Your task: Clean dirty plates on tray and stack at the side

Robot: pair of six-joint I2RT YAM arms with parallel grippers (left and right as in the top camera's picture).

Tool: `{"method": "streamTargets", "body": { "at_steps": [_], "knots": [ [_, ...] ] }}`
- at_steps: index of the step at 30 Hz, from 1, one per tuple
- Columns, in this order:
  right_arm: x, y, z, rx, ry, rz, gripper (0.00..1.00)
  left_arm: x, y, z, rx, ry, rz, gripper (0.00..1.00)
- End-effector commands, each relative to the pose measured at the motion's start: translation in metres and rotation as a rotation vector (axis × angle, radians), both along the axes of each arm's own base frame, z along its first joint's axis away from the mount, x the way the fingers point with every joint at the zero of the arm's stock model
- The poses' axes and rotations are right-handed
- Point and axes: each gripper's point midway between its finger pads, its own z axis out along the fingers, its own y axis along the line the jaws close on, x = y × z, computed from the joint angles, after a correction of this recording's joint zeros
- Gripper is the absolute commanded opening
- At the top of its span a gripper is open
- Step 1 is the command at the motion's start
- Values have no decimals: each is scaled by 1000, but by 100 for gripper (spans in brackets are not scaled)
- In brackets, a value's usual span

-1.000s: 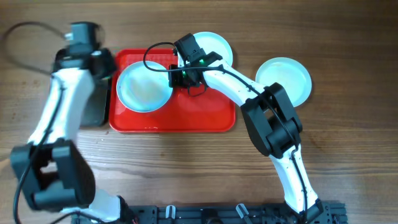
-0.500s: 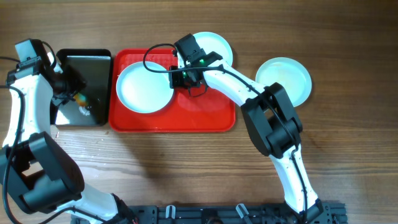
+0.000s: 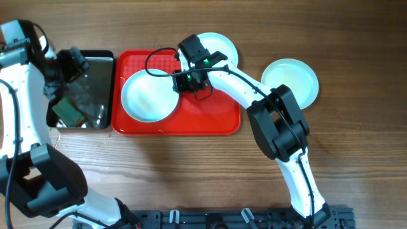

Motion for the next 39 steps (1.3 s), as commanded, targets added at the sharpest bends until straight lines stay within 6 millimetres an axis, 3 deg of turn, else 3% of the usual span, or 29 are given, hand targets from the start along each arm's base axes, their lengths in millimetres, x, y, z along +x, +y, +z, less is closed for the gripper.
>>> {"method": "streamTargets", "body": {
  "at_steps": [1,4,6,10,13,19,22,25,30,35,39],
  "knots": [
    [4,3,-12,-23,-18,12,28,10,-26,6,-2,-19,-77,100],
    [-3,7,-22,-33,2,18,24,16,-33,8,4,-39,-95,100],
    [-4,8,-23,-35,4,22,6,18,-32,9,4,-46,-90,100],
    [-6,11,-15,-1,16,32,4,18,-32,8,4,-45,-87,100],
    [2,5,14,9,-35,46,4,17,-31,8,7,-43,-85,100],
    [22,-41,109,-16,-197,-2,4,15,-22,7,33,-30,-40,100],
    [27,-80,150,-19,-229,-67,4,12,-16,7,31,-22,-23,100],
    [39,-129,174,-90,-273,-174,4,10,-11,6,30,-19,-12,100],
    [52,-230,205,-327,-371,-383,4,9,-8,6,30,-19,-4,100],
    [45,-307,205,-508,-329,-545,4,9,-8,6,30,-18,-4,100],
    [36,-353,183,-508,-216,-637,4,6,-8,5,29,-7,-3,100]
  ]
}}
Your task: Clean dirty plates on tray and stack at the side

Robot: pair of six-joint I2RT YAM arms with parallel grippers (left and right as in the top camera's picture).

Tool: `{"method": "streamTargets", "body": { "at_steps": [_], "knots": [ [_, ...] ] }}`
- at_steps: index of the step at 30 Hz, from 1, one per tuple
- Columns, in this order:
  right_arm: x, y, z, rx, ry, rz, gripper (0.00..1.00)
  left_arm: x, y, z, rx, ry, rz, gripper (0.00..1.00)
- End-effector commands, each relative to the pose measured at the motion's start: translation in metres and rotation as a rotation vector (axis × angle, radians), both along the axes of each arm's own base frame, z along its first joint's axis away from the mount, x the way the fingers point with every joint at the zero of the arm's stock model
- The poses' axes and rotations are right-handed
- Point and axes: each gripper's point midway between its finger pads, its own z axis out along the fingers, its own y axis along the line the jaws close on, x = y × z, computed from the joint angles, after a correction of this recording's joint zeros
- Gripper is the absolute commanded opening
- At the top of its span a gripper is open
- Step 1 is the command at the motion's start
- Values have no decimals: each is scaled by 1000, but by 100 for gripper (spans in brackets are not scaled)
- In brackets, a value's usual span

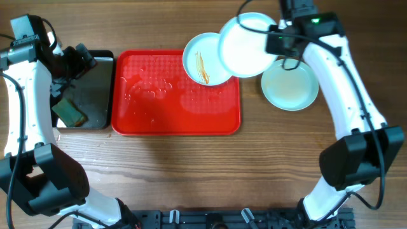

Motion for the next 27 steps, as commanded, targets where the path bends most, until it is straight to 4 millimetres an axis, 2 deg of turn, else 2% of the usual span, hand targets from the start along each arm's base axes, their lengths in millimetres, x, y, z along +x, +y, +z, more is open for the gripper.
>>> {"method": "streamTargets", "body": {
  "at_steps": [1,3,8,11,14,15,16,18,20,21,23,25,27],
  "knots": [
    [-10,-52,-4,3,21,-131,4,-1,3,4,7,2,16,100],
    [-25,-82,-29,46,94,-209,4,-4,4,2,11,15,18,100],
    [-54,-121,-73,74,203,-319,4,-8,6,1,23,33,25,100],
    [-63,-129,-99,113,222,-346,4,-9,5,1,21,38,24,100],
    [-65,-128,-125,150,215,-344,7,-9,7,2,21,34,28,100],
    [-62,-124,-128,169,205,-321,25,-10,8,3,22,32,32,99],
    [-59,-119,-129,191,195,-301,35,-12,10,6,23,30,39,100],
    [-49,-108,-124,257,164,-253,44,-17,14,12,24,28,52,100],
    [-36,-88,-111,352,121,-162,55,-24,20,23,35,28,71,100],
    [-27,-74,-100,416,90,-112,58,-27,21,28,36,24,77,100],
    [-12,-46,-76,481,41,-24,58,-37,27,34,34,31,130,100],
    [-3,-21,-61,472,10,44,58,-48,33,31,37,72,189,100],
    [8,20,-49,459,-39,140,58,-61,41,17,62,149,219,100]
  ]
}}
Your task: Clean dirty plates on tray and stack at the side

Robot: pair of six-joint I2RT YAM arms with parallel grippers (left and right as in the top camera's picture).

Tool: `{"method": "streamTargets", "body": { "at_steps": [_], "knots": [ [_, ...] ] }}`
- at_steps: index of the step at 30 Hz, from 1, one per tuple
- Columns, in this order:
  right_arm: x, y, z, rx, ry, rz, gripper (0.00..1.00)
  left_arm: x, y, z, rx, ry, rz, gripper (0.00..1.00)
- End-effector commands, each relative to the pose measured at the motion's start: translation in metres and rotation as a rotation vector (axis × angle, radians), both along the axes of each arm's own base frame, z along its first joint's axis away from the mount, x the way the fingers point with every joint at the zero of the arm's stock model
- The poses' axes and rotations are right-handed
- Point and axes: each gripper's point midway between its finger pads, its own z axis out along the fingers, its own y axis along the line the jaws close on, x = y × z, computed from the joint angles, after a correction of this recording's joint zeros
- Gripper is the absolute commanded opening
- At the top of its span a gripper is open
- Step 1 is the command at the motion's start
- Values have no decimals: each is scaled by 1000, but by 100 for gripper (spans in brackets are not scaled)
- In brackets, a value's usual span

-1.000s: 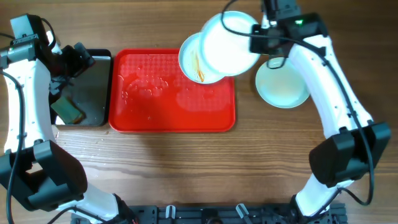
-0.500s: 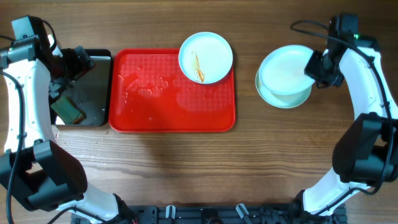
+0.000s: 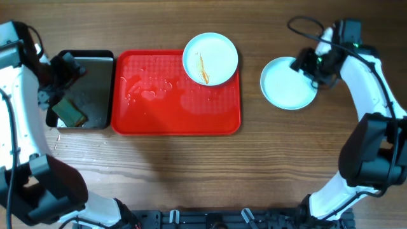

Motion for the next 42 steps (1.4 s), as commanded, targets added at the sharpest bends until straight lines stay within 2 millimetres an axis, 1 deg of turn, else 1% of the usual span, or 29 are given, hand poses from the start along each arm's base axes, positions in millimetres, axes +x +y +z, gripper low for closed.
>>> {"method": "streamTargets", "body": {
  "at_steps": [1,3,4,5,7,9,10,12,15,17,19,20,22,24,25,26,28,29,31,33,36,38,42],
  "knots": [
    [17,75,37,53,-134,172,58,-17,19,-3,59,58,90,100],
    [19,100,39,42,-156,192,58,-21,26,-16,73,84,89,100],
    [19,117,39,32,-171,225,58,-20,31,-25,80,82,54,100],
    [18,126,40,25,-179,244,58,-19,34,-31,84,78,29,100],
    [15,142,40,12,-189,272,58,-17,37,-43,90,79,-2,100],
    [13,151,41,10,-194,292,58,-16,39,-52,98,86,-26,100],
    [12,155,41,11,-194,300,58,-14,42,-60,110,90,-29,100],
    [10,158,40,18,-190,309,58,-12,50,-70,141,97,-20,100],
    [8,158,38,18,-182,314,58,-12,58,-100,148,136,-23,100],
    [8,158,38,18,-183,314,58,-10,59,-115,138,152,-21,100],
    [8,158,38,17,-183,315,58,-9,60,-127,125,165,4,100],
    [8,158,38,18,-182,314,58,-9,60,-138,110,182,27,98],
    [8,158,38,18,-182,314,58,-11,59,-146,100,203,28,95],
    [7,159,38,18,-179,316,58,-11,60,-152,99,216,27,90],
    [7,160,38,18,-179,318,57,-10,60,-154,100,213,27,80],
    [6,160,38,18,-179,319,56,-9,61,-155,101,210,28,73],
    [5,162,37,18,-175,322,54,-5,63,-157,108,196,29,69],
    [5,162,37,18,-174,323,54,-3,64,-157,110,191,30,69],
    [4,163,36,18,-169,326,53,-1,65,-157,115,181,31,64],
    [1,166,34,18,-163,332,53,-1,65,-159,116,179,31,64],
    [-1,170,34,18,-162,343,53,-3,64,-163,113,183,30,63],
    [-2,173,34,19,-163,349,53,-5,62,-167,109,191,29,61],
    [-4,178,34,21,-163,359,52,-11,59,-172,101,209,22,51]
  ]
}}
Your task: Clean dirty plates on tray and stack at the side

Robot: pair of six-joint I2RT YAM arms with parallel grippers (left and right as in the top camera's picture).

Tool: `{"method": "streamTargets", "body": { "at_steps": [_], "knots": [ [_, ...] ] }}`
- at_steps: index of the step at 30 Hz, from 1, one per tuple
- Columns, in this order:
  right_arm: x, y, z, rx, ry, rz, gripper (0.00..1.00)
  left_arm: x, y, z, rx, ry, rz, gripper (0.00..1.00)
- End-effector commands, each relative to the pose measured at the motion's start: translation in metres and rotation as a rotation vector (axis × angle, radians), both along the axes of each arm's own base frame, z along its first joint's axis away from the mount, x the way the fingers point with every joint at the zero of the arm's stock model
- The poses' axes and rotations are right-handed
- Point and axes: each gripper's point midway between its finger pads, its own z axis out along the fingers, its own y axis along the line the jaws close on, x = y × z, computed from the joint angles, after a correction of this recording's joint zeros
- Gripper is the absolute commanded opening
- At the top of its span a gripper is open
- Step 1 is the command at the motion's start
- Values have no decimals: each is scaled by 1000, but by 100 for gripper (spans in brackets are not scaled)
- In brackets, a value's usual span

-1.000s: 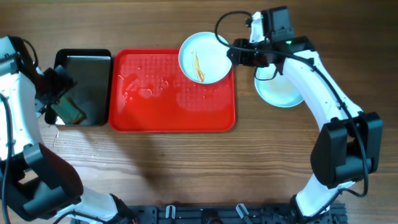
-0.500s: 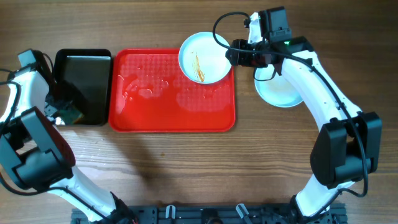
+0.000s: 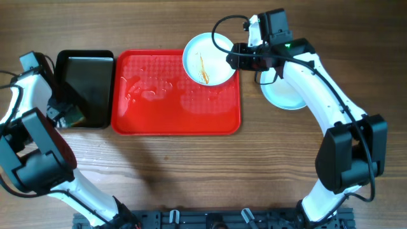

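Note:
A white plate (image 3: 206, 58) with a yellow-orange smear lies on the far right corner of the red tray (image 3: 177, 102). My right gripper (image 3: 233, 60) is at this plate's right rim; the overhead view does not show how its jaws stand. A stack of clean pale plates (image 3: 287, 95) sits on the table right of the tray, partly under my right arm. My left gripper (image 3: 62, 109) is at the near left corner of the black bin (image 3: 86, 83), over a green-brown sponge (image 3: 70, 116); its jaws are hidden.
The tray's surface shows wet patches (image 3: 147, 89) near its far left. The bin stands directly against the tray's left side. The arm mounts and a black rail (image 3: 210, 219) run along the near edge of the wooden table.
My right gripper has gone from the right edge of the clean stack to the dirty plate's right rim. My left gripper has gone from above the bin to its near left corner, at the sponge.
First my right gripper was at the rim of a clean plate on the tray. Then it held that plate in the air near the plate at the side. Then the plate lay on the stack. Now the gripper is at the smeared plate.

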Motion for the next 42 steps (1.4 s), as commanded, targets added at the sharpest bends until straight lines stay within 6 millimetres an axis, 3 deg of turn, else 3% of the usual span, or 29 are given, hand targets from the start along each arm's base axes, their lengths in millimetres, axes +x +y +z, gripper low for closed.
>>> {"method": "streamTargets", "body": {
  "at_steps": [1,5,6,8,11,17,25,35,39,42],
  "knots": [
    [-1,4,7,-4,-19,1,52,-12,-1,-15,-15,46,6,43],
    [-2,7,7,2,-12,-3,49,-11,-3,-18,-27,44,5,6],
    [-3,8,6,8,-4,-14,47,-11,-4,-18,-30,44,5,4],
    [-2,12,3,20,11,-30,43,-10,-3,-19,-29,43,5,4],
    [0,28,-17,45,56,-57,34,1,-11,-18,-76,-10,-5,4],
    [-1,47,-58,62,155,-111,35,29,-18,2,-99,-103,-63,4],
    [-5,37,-90,26,257,-231,36,43,-31,5,-76,-121,-123,4],
    [-21,20,-102,-48,337,-303,36,48,-33,6,-70,-135,-132,4],
    [-21,18,-109,-57,350,-337,24,48,-33,6,-70,-135,-132,4],
    [-21,18,-124,-60,378,-356,23,48,-33,6,-70,-134,-132,4]
  ]
}}
